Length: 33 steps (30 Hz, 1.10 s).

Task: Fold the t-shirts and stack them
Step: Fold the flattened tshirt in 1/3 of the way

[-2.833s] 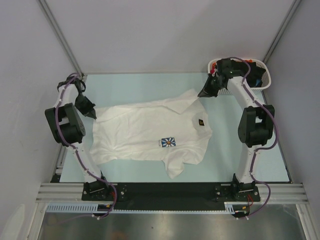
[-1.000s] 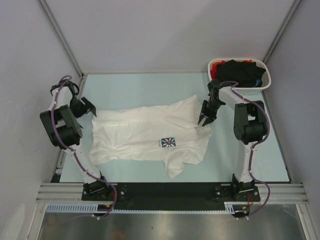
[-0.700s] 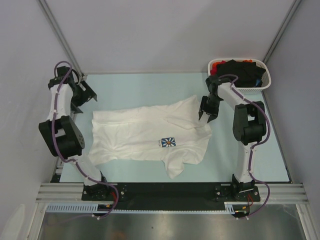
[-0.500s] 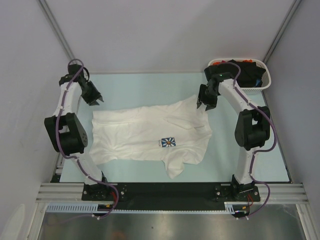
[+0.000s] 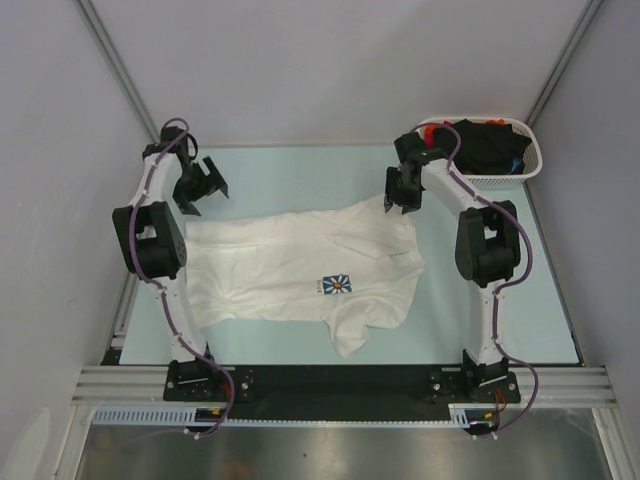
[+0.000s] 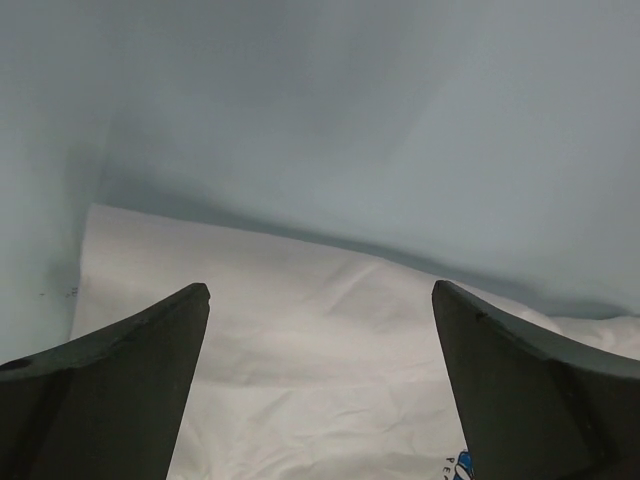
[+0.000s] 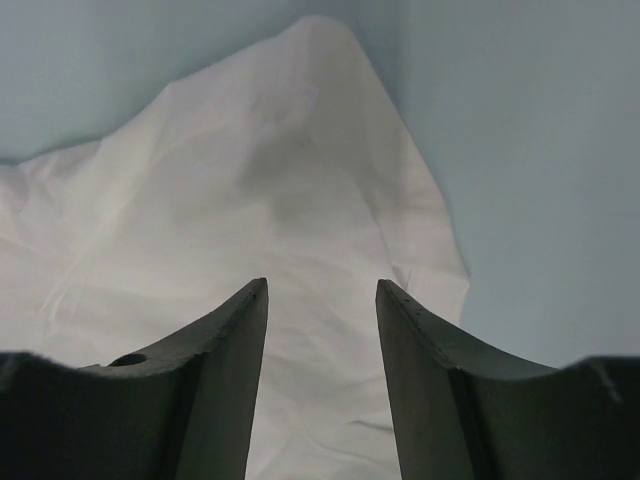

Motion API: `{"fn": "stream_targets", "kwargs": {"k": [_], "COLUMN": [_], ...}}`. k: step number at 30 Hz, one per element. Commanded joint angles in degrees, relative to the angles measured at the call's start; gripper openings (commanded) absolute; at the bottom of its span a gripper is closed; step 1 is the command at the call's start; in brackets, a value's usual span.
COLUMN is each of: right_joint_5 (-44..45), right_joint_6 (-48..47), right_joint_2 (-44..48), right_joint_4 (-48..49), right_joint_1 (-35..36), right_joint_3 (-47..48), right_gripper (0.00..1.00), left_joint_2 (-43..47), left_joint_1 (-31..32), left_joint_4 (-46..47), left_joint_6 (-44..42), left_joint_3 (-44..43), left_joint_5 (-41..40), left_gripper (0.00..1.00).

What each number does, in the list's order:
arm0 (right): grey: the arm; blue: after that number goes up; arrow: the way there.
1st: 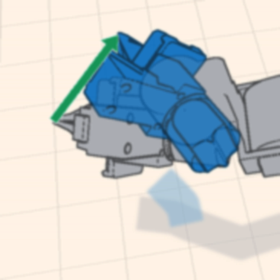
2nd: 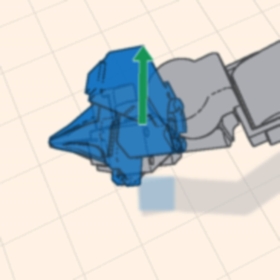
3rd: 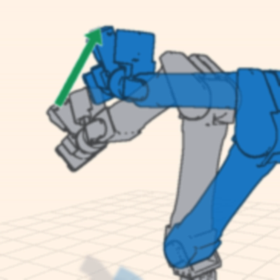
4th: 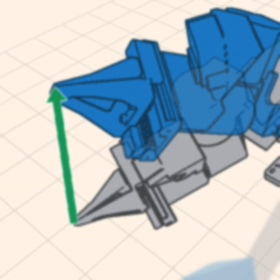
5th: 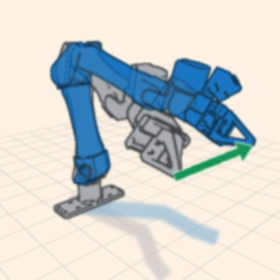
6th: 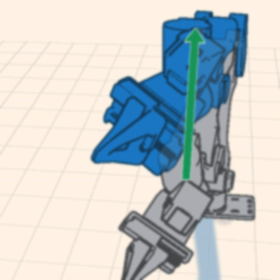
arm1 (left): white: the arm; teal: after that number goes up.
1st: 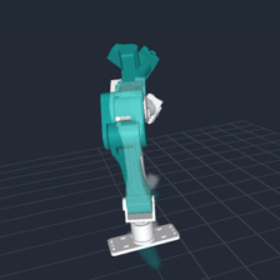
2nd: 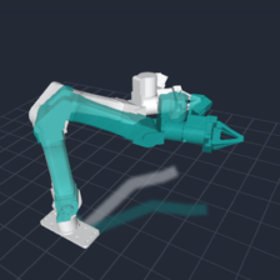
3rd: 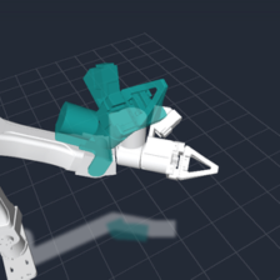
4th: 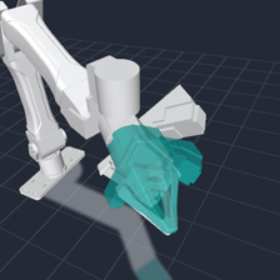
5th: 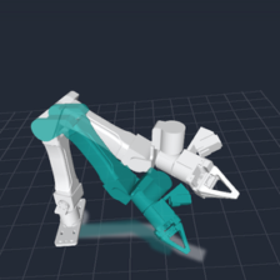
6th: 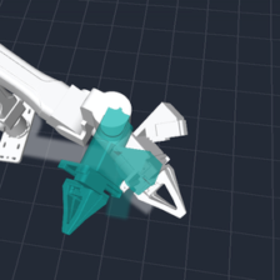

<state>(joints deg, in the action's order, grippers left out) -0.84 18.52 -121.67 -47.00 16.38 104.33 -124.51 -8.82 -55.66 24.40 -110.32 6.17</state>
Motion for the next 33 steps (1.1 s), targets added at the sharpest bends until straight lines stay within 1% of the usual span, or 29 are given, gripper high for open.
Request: {"fn": "stream_targets", "kwargs": {"k": [1, 5, 12, 16, 19, 22, 23, 24, 25, 26, 27, 28, 29, 30, 31, 33], "right_joint_5": [3.13, 2.95, 1.55, 1.37, -1.0, -1.7, -1.71, -1.71, -2.23, -2.41, -2.67, -2.67, -2.59, -2.5, -2.41, -2.06], "right_joint_6": [-3.4, -3.76, -3.32, -3.06, -2.88, -2.88, -2.79, -2.7, -2.7, -2.62, -2.44, -2.27, -2.26, -2.09, -2.09, -2.0], "right_joint_2": [-3.65, -6.91, -11.22, -13.42, -14.3, -14.65, -14.65, -14.65, -14.74, -14.83, -14.83, -14.91, -14.92, -14.92, -15.0, -14.83], "right_joint_4": [4.28, 5.08, 5.43, 4.9, 5.17, 5.17, 5.17, 5.17, 5.17, 5.17, 5.25, 5.17, 5.17, 5.08, 4.91, 4.82], "right_joint_1": [-0.03, -0.12, -0.12, -0.21, -0.21, -0.21, -0.21, -0.3, -0.38, -0.47, -0.56, -0.74, -0.74, -1.0, -0.83, -1.0], "right_joint_3": [5.26, 8.33, 12.9, 16.16, 17.13, 17.04, 16.96, 16.87, 16.78, 16.87, 17.04, 17.22, 17.31, 17.65, 17.83, 18.36], "right_gripper": [0.53, 0.53, 0.52, 0.51, 0.51, 0.47, 0.43, 0.41, 0.36, 0.21, 0.15, 0.02, 0.0, 0.0, 0.0, 0.0], "left_joint_2": [0.93, 1.55, -0.47, -2.58, -3.81, -4.86, -5.13, -5.39, -5.83, -6.01, -6.18, -6.79, -7.06, -7.41, -8.29, -8.91], "left_joint_1": [-1.64, -3.3, -4.19, -4.19, -4.19, -4.28, -4.19, -4.19, -4.19, -4.1, -4.1, -4.1, -4.19, -4.1, -4.1, -4.19], "left_joint_4": [-2.17, -1.56, -0.33, -0.41, -0.33, -0.33, -0.5, -0.5, -0.5, -0.68, -0.77, -1.03, -1.03, -1.81, -2.34, -3.13], "left_joint_6": [-2.17, -2.69, -2.52, -2.26, -2.25, -2.25, -2.25, -2.17, -2.17, -1.99, -1.9, -1.9, -1.9, -1.73, -1.64, -1.55], "left_joint_3": [-2.62, 0.1, 3.18, 2.49, 2.22, 2.13, 2.22, 2.13, 2.22, 2.3, 2.48, 2.31, 2.39, 1.96, 1.69, 1.08], "left_joint_5": [-3.53, -5.21, -4.07, -3.45, -3.28, -3.45, -3.45, -3.45, -3.71, -3.89, -4.06, -4.5, -4.77, -5.03, -5.47, -6.09], "left_gripper": [1.0, 1.0, 1.0, 0.92, 0.91, 0.91, 0.9, 0.87, 0.82, 0.76, 0.58, 0.47, 0.24, 0.12, 0.01, 0.0]}}
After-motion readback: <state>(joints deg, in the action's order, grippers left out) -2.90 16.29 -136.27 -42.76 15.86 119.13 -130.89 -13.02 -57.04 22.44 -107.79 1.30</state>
